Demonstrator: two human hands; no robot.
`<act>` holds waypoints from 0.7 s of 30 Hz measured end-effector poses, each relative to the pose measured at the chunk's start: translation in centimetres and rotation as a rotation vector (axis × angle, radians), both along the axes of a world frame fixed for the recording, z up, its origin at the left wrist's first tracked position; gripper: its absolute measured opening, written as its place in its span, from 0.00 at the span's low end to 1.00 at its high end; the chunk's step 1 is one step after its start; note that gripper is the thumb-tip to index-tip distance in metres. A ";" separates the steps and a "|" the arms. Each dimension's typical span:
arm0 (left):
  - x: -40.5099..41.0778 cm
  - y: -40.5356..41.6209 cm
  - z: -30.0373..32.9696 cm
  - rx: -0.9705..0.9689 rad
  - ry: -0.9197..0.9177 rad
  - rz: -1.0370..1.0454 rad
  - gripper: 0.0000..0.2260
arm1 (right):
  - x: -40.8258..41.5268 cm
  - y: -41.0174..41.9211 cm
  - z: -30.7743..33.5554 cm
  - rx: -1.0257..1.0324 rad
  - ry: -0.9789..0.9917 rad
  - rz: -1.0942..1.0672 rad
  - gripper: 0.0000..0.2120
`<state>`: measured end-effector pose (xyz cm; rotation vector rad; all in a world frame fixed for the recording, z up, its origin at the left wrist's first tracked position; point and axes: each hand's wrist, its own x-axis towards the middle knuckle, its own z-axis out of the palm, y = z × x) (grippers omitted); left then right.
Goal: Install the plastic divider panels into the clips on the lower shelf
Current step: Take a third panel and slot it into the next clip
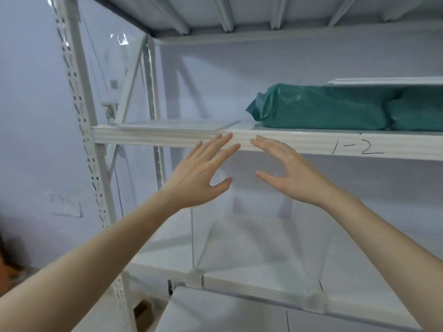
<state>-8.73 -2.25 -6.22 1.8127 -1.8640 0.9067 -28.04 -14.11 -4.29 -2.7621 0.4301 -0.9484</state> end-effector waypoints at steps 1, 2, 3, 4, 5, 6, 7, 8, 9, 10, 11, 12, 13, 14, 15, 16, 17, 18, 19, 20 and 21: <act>1.5 0.8 0.4 -0.012 0.002 0.010 0.29 | 1.4 0.6 0.5 -0.019 -0.007 -0.005 0.29; 3.0 1.6 0.8 -0.020 0.002 0.023 0.29 | 2.9 1.1 0.9 -0.045 -0.013 -0.016 0.29; 4.5 2.4 1.1 -0.022 0.000 0.035 0.29 | 4.3 1.7 1.3 -0.066 -0.017 -0.029 0.28; 5.9 3.1 1.4 -0.019 -0.001 0.050 0.29 | 5.7 2.1 1.6 -0.083 -0.021 -0.043 0.28; 7.3 3.7 1.6 -0.015 0.001 0.062 0.29 | 7.1 2.5 1.9 -0.098 -0.019 -0.059 0.27; 8.6 4.2 1.7 -0.011 0.002 0.074 0.29 | 8.4 2.8 2.2 -0.111 -0.015 -0.076 0.27; 9.8 4.5 1.9 -0.010 0.001 0.084 0.29 | 9.6 3.1 2.4 -0.123 -0.007 -0.092 0.27; 11.0 4.8 2.1 -0.008 -0.001 0.096 0.29 | 10.8 3.3 2.7 -0.137 0.004 -0.107 0.27; 12.1 4.9 2.3 -0.003 -0.001 0.107 0.29 | 11.9 3.5 3.0 -0.152 0.020 -0.123 0.27; 13.1 4.9 2.5 0.006 0.004 0.119 0.28 | 13.0 3.6 3.3 -0.168 0.036 -0.139 0.27; 14.0 4.8 2.7 0.011 0.007 0.131 0.28 | 14.1 3.7 3.6 -0.180 0.052 -0.155 0.27; 14.8 4.6 3.0 0.012 0.005 0.141 0.28 | 15.1 3.7 3.8 -0.190 0.061 -0.172 0.27; 15.5 4.3 3.4 0.008 -0.001 0.148 0.28 | 16.1 3.7 4.1 -0.198 0.069 -0.189 0.27; 16.2 3.9 3.7 0.008 -0.006 0.155 0.28 | 16.9 3.6 4.3 -0.204 0.082 -0.204 0.27; 16.9 3.5 4.0 0.009 -0.011 0.161 0.28 | 17.7 3.5 4.6 -0.207 0.102 -0.223 0.27; 17.5 3.0 4.3 0.011 -0.012 0.170 0.28 | 18.3 3.4 4.8 -0.206 0.127 -0.243 0.28; 18.0 2.5 4.6 0.014 -0.010 0.179 0.28 | 18.9 3.3 5.0 -0.202 0.152 -0.265 0.28; 18.5 1.9 4.9 0.018 -0.004 0.189 0.28 | 19.4 3.1 5.2 -0.197 0.169 -0.284 0.29; 18.9 1.4 5.1 0.027 0.005 0.201 0.27 | 19.8 3.0 5.4 -0.190 0.178 -0.300 0.29; 19.2 0.9 5.2 0.040 0.014 0.212 0.27 | 20.1 2.7 5.5 -0.182 0.182 -0.314 0.29; 19.4 0.4 5.4 0.052 0.023 0.221 0.26 | 20.4 2.5 5.5 -0.174 0.184 -0.325 0.29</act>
